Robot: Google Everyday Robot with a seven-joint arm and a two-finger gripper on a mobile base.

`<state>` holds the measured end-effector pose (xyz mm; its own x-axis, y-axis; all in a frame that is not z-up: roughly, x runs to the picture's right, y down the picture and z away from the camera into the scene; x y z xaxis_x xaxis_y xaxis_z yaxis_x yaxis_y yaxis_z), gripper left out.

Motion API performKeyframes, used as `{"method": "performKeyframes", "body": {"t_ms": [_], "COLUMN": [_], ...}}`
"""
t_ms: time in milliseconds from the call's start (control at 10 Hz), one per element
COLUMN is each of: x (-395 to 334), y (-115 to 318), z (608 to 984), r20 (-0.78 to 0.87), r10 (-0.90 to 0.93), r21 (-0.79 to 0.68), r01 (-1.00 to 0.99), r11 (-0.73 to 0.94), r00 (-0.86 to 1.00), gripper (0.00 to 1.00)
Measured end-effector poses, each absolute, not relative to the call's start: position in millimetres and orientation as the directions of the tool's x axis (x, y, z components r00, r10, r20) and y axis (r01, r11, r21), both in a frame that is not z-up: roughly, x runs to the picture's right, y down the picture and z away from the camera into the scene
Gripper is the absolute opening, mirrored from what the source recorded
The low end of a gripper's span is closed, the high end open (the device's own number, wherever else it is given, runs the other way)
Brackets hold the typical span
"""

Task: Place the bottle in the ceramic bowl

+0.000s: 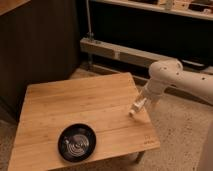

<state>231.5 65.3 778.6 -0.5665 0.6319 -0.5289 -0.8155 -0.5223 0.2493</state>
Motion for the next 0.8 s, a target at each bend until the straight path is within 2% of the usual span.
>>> {"method": "performKeyframes", "body": {"t_ms": [400,800], "x": [246,260], "y": [34,54], "z": [803,833], "r20": [-0.505,-0.53], "r10": [0.645,0.606], "r21": [0.266,0.173], "r01": [-0.815,-0.775], "r11": [-0.516,-0.607], "r00": [-0.573,-0.593], "gripper": [0.65,0.65]}}
